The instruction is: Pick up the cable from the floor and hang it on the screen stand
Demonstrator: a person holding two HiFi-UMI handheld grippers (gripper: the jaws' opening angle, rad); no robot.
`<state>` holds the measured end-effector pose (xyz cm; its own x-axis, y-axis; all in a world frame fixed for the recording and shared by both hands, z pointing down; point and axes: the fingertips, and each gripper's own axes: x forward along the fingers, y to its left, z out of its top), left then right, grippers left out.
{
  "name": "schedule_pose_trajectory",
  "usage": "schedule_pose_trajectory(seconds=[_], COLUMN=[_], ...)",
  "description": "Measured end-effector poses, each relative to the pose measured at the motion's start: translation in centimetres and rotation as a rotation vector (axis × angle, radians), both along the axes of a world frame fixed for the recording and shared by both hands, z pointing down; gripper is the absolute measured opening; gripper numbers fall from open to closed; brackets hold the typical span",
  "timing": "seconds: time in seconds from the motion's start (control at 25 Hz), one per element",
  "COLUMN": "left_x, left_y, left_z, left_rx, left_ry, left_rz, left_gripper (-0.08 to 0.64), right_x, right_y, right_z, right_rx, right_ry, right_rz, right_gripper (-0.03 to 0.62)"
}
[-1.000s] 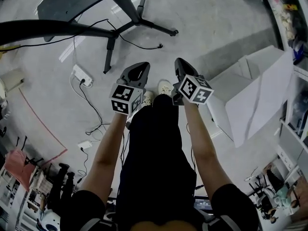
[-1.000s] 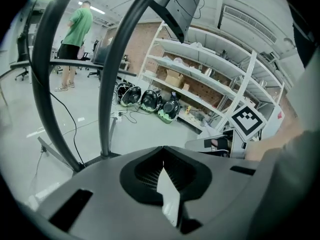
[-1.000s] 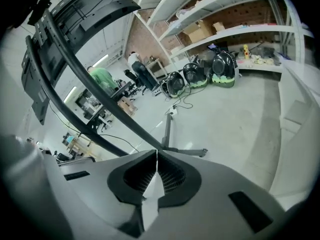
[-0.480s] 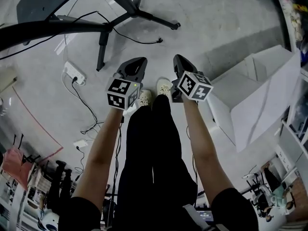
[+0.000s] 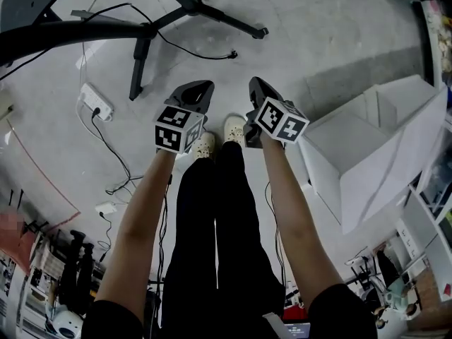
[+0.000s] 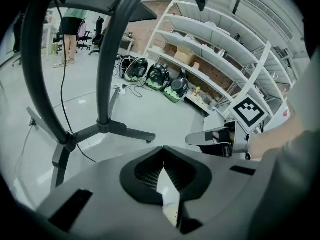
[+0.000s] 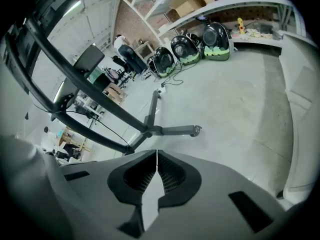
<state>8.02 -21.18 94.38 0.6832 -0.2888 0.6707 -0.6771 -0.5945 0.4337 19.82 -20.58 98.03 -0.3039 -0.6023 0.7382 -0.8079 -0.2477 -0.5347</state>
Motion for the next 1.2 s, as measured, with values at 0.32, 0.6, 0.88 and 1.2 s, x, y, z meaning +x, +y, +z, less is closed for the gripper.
schedule_pose_trajectory(seconds=[0.32,0.6,0.88,1.2], left_x=[0.4,1.3,1.1,0.3], left_y=[0.7,0.9,1.3,1.1], left_z=[5.8,10.6,15.2,20.8], left_rx=[-0.156,-0.248,-0.248,-0.264], left_ry=[-0.006,0.027,0.005,0.024], left_rz=[-0.071,-0.136,-0.097,-0.128], left_gripper=[0.008,0.008,0.008,0.008], right_x=[1.1,1.4,0.0,-1.1], right_y=[0.8,-0.5,-0.7,-2.2], right_z=[5.5,10.8,15.9,21.3], right_rx=[-0.065,-0.048,-0.052,-0.033], right_ry=[-0.031,-0.030,-0.034,-0.009], right_rz=[0.061,0.089,0.063,0.012], right_gripper=[0.025,0.026,0.026,0.090])
